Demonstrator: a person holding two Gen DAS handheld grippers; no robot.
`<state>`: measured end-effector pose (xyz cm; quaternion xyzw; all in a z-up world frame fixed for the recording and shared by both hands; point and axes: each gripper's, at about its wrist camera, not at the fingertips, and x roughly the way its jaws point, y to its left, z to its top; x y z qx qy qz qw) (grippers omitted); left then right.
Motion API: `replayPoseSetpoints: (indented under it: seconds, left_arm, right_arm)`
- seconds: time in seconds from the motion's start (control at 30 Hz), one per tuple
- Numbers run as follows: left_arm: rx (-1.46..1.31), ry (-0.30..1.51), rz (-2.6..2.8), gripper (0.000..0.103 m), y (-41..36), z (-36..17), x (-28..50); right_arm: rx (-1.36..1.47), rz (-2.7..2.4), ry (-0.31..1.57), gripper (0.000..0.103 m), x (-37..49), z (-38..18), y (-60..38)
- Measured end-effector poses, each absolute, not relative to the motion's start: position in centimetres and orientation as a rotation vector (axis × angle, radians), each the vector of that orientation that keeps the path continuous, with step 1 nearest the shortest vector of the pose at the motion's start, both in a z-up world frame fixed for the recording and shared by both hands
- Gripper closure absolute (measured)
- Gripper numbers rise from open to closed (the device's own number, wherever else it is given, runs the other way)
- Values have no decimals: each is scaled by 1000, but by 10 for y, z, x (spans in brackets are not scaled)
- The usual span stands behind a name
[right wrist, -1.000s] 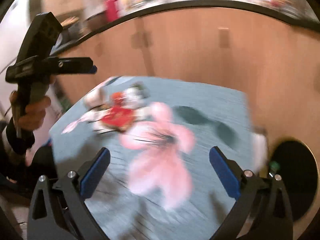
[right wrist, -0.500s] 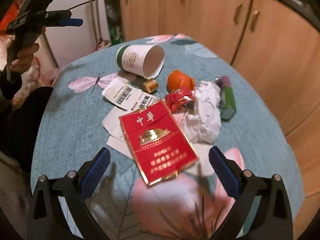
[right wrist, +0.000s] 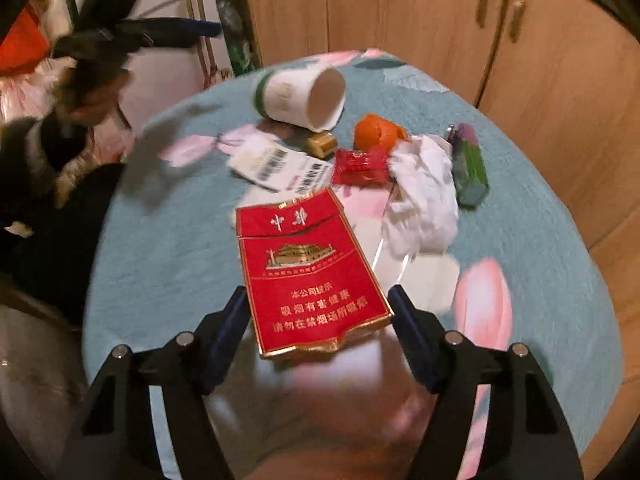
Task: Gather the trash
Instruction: 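Grasp the red cigarette pack with the right gripper while the left gripper grasps the white paper cup, then drop the cigarette pack and the paper cup into the black bin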
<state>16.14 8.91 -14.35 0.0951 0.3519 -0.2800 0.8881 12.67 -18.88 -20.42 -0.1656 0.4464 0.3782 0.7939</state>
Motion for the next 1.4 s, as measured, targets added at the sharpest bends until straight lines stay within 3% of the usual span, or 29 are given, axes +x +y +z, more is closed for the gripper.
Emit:
replayPoseSetpoints:
  seconds: [0.13, 0.27, 0.4, 0.63, 0.9, 1.07, 1.4]
  left_arm:
    - [436, 711, -691, 8, 54, -158, 171]
    - [490, 786, -743, 11, 34, -173, 204]
    - [516, 862, -744, 29, 25, -193, 224]
    - [642, 877, -678, 46, 17, -216, 226]
    - [230, 855, -587, 47, 56, -168, 237]
    - [137, 777, -598, 46, 52, -125, 214]
    - [159, 710, -866, 46, -65, -75, 170]
  right_arm:
    - [-195, 732, 935, 36, 81, -204, -224]
    - [-34, 649, 890, 39, 48, -202, -253]
    - [63, 606, 849, 41, 31, -200, -271]
    - [113, 576, 848, 42, 27, -208, -279]
    - [103, 533, 834, 42, 23, -209, -278]
    - [109, 507, 778, 42, 13, -194, -289]
    - [162, 250, 681, 42, -33, -170, -390]
